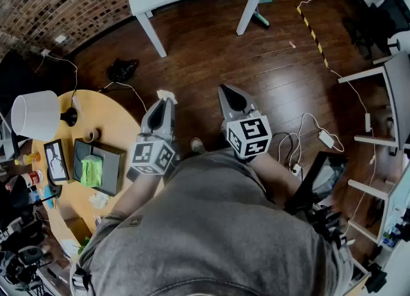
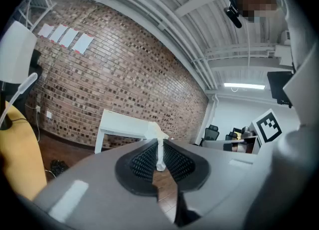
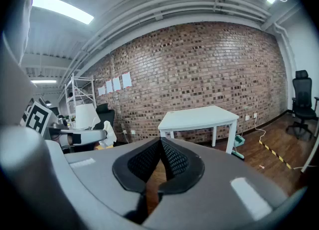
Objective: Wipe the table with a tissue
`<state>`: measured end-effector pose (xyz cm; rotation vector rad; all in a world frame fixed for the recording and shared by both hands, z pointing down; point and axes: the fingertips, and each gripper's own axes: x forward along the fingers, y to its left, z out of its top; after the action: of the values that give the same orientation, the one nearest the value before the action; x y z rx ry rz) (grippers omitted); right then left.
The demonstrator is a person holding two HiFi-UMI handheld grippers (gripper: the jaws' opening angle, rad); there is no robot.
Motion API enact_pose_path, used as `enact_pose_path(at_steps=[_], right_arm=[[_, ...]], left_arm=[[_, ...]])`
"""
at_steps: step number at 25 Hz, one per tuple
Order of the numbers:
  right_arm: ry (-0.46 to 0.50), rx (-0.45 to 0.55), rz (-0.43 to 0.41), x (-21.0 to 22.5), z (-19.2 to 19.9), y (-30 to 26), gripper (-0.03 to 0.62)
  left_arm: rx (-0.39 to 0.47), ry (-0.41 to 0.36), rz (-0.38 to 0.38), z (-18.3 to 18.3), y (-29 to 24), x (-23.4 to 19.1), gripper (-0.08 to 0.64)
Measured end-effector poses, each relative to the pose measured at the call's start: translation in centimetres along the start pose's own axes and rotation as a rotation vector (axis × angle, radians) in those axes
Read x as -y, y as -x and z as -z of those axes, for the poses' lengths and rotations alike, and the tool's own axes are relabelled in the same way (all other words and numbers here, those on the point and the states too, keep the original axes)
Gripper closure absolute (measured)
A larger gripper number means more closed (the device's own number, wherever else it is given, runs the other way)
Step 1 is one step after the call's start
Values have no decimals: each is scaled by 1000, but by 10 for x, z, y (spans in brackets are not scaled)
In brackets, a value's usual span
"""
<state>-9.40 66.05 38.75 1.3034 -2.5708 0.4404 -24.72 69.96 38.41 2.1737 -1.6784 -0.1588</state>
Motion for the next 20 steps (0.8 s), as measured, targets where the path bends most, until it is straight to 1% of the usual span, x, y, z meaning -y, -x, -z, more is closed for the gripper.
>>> enact_pose_path(at_steps=[5, 9, 13, 20], right_arm=[[-3, -1, -9, 21, -7, -18, 578], [-10, 6, -28, 46, -20, -42, 578], [-11, 15, -48, 81, -38, -67, 578], [-15, 22, -68, 150, -62, -95, 578]], left_arm=[[-4, -13, -5, -4, -28, 0, 529], [-5, -24, -21, -11, -63, -2, 529], [-6, -43, -33, -20, -107, 2, 529], [11, -57, -63, -35, -178, 23, 529]])
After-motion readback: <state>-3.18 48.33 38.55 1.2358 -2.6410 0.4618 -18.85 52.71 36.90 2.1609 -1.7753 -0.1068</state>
